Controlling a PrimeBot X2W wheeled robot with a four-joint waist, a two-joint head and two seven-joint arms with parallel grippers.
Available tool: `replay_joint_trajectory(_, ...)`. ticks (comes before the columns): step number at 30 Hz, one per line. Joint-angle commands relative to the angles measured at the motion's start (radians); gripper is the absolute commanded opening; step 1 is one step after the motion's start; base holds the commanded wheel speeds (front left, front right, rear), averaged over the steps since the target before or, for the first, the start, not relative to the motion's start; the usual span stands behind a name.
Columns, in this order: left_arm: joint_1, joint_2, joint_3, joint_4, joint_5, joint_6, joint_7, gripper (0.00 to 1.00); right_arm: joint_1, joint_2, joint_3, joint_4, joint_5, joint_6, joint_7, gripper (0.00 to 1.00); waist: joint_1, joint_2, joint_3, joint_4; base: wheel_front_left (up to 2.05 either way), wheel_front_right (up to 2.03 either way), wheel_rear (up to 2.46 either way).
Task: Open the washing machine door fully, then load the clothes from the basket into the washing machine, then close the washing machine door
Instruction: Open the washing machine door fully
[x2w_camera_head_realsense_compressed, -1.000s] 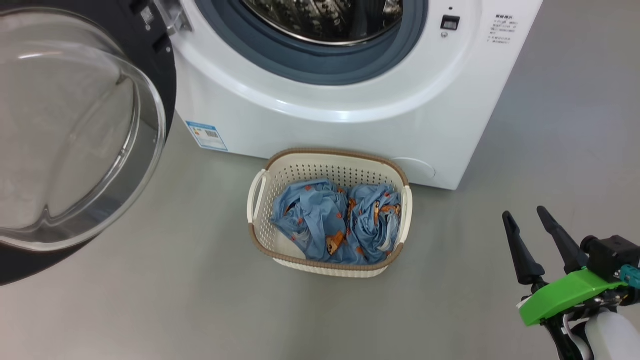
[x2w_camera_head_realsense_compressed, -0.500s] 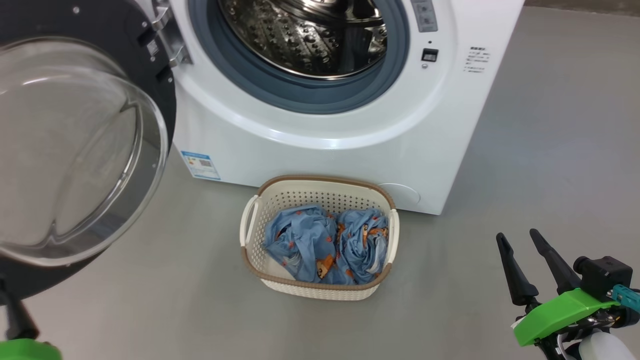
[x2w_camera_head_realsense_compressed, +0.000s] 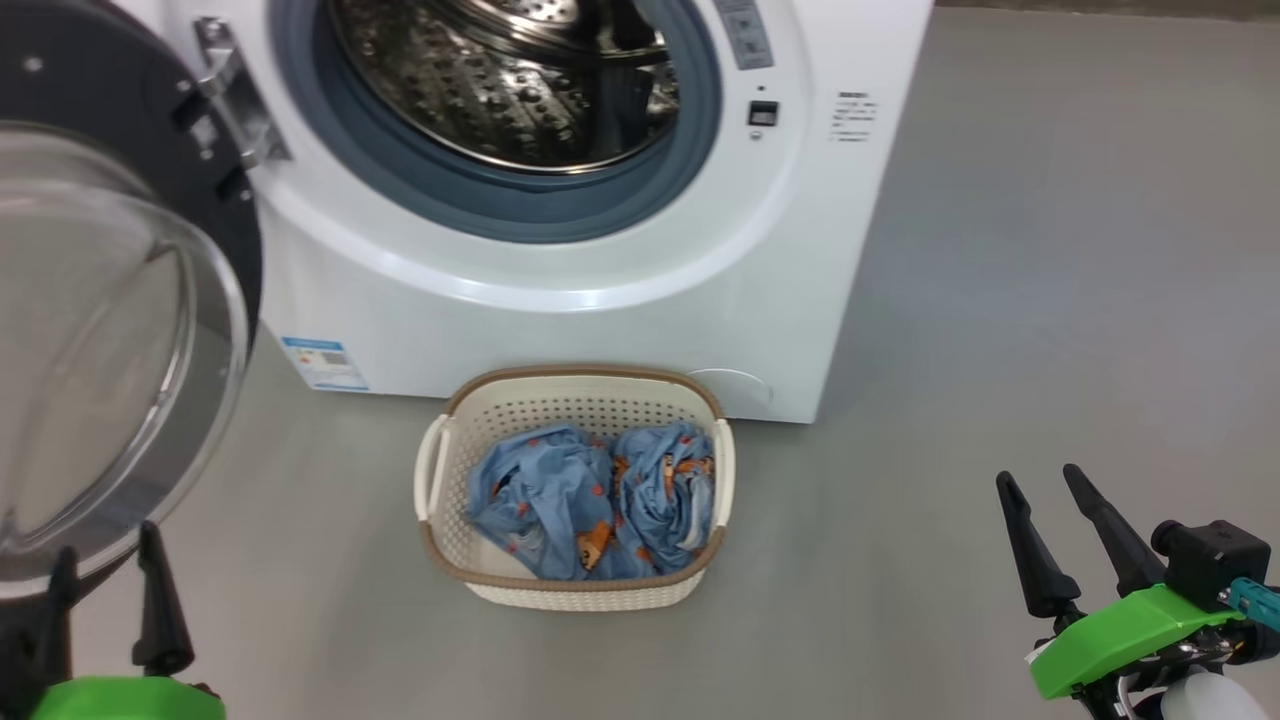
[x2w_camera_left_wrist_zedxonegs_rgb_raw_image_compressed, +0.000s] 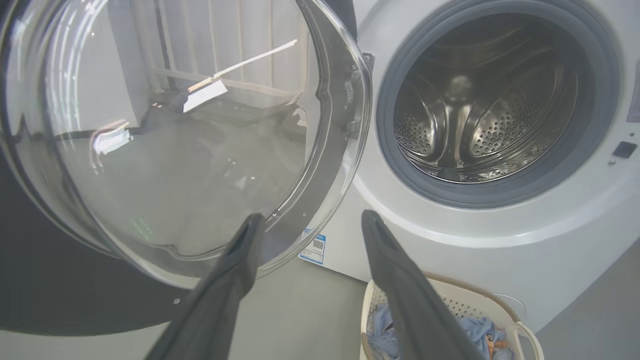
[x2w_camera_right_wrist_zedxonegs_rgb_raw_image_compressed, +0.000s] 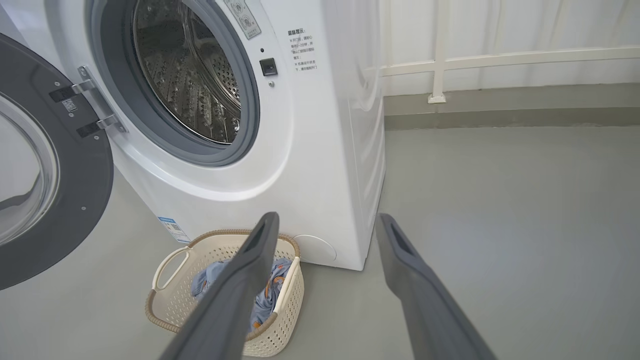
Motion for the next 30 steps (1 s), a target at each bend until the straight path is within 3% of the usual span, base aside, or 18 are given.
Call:
replay_joint_trajectory(1,-0.008,0.039,0.016,-0.029,-0.012,-0.002,-0.006,1.00,-0.002,-0.007,0.014,-0.027,0.005,0.002,-0.012,1.00,0.0000,0.0000,0.007,-0.032,0.00,0.00,0.00)
replay_joint_trajectory(6,-0.003,0.074,-0.071,-0.039,-0.056,-0.002,-0.006,1.00,-0.004,0.000,0.008,-0.034,0.001,0.002,-0.012,1.00,0.0000,0.0000,0.011,-0.096,0.00,0.00,0.00)
replay_joint_trajectory(14,0.006,0.098,-0.118,-0.047,-0.081,-0.002,-0.006,1.00,-0.005,0.001,0.003,-0.037,0.009,0.002,-0.012,1.00,0.0000,0.0000,0.007,-0.176,0.00,0.00,0.00)
replay_joint_trajectory(30,0.010,0.113,-0.167,-0.035,-0.102,-0.002,-0.006,1.00,0.000,-0.006,-0.014,-0.043,0.011,0.002,-0.012,1.00,0.0000,0.0000,0.002,-0.255,0.00,0.00,0.00)
